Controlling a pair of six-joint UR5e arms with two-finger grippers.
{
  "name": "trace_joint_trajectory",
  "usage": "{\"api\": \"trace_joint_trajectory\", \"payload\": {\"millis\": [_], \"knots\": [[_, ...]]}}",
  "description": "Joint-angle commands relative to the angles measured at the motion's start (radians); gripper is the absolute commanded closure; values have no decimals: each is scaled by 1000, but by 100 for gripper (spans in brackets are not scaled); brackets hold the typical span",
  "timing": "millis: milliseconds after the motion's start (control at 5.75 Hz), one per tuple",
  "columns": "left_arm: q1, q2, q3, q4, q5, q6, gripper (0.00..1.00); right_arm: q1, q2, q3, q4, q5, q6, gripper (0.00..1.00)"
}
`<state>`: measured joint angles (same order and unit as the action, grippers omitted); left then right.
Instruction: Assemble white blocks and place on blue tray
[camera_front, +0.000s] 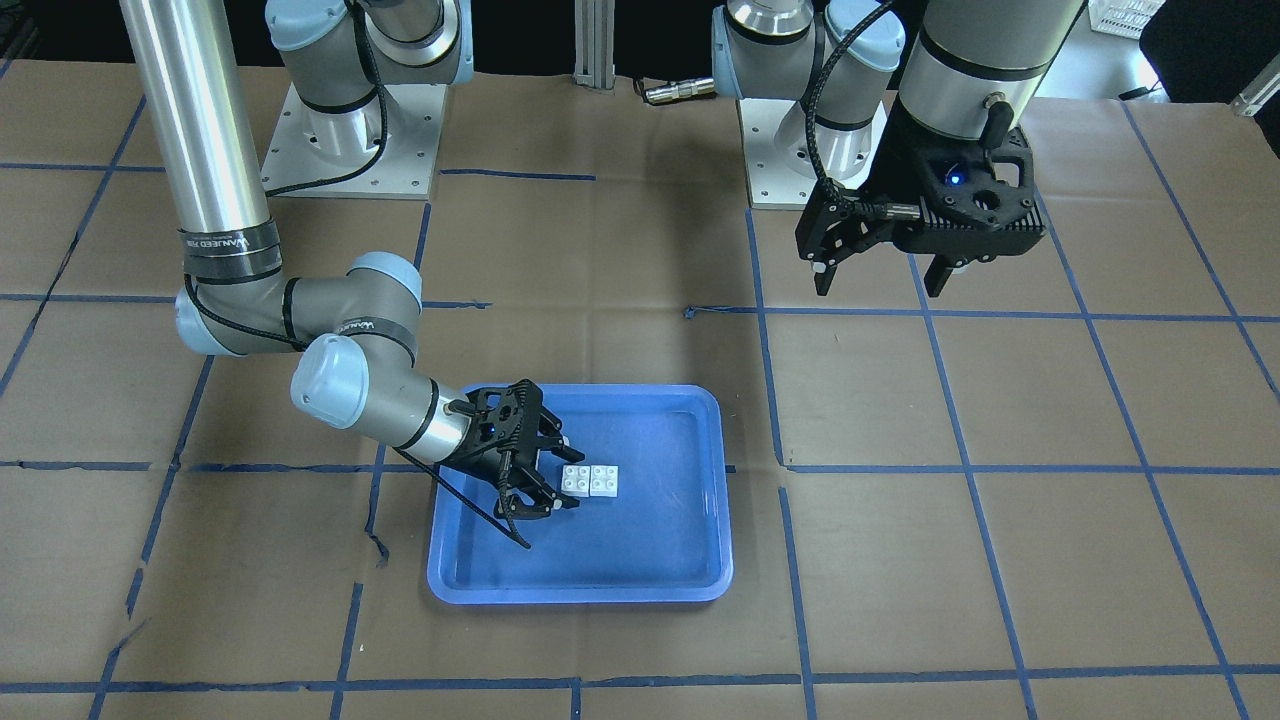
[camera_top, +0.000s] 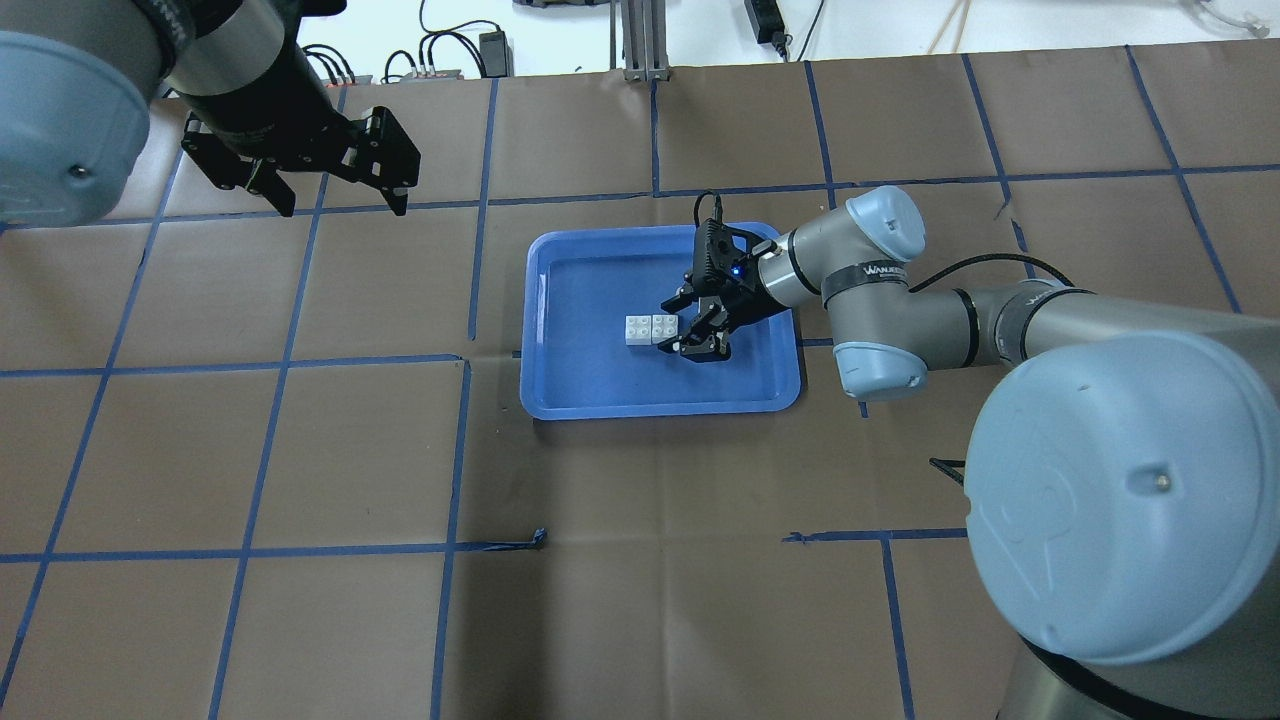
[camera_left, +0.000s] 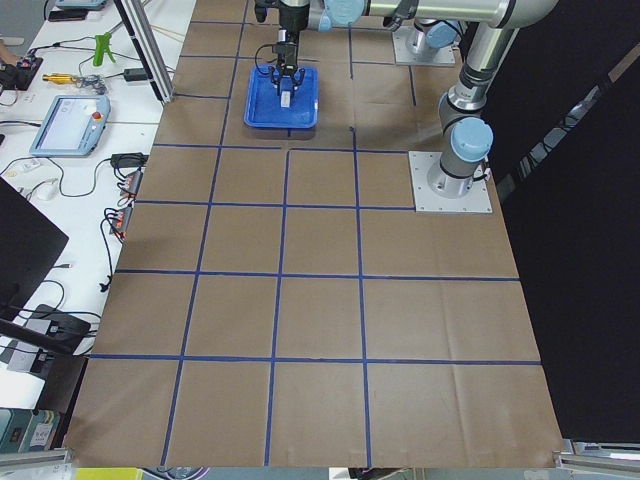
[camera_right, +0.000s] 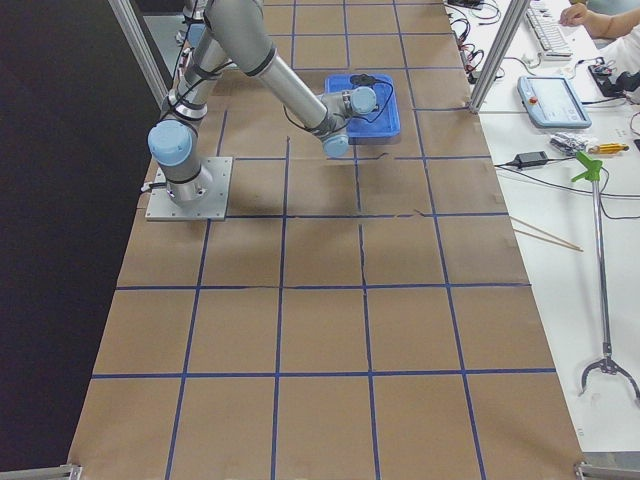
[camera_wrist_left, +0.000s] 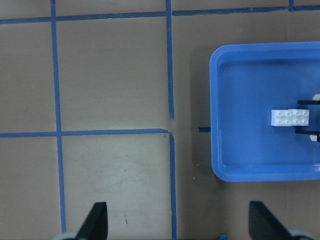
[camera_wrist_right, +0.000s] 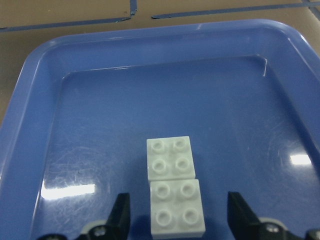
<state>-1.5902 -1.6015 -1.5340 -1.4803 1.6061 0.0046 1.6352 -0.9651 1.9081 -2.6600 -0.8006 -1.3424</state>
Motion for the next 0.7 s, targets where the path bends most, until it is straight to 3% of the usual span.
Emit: {"api": "trace_joint_trajectory", "payload": {"millis": [0,174,522], "knots": [[1,0,0,0,0,0,1,-2,-15,-32,3,-12,91,0],[1,0,0,0,2,0,1,-2,-45,-69,53,-47,144,0],[1,0,0,0,2,2,1,-6,-178,-80,334,-241,170,0]]}}
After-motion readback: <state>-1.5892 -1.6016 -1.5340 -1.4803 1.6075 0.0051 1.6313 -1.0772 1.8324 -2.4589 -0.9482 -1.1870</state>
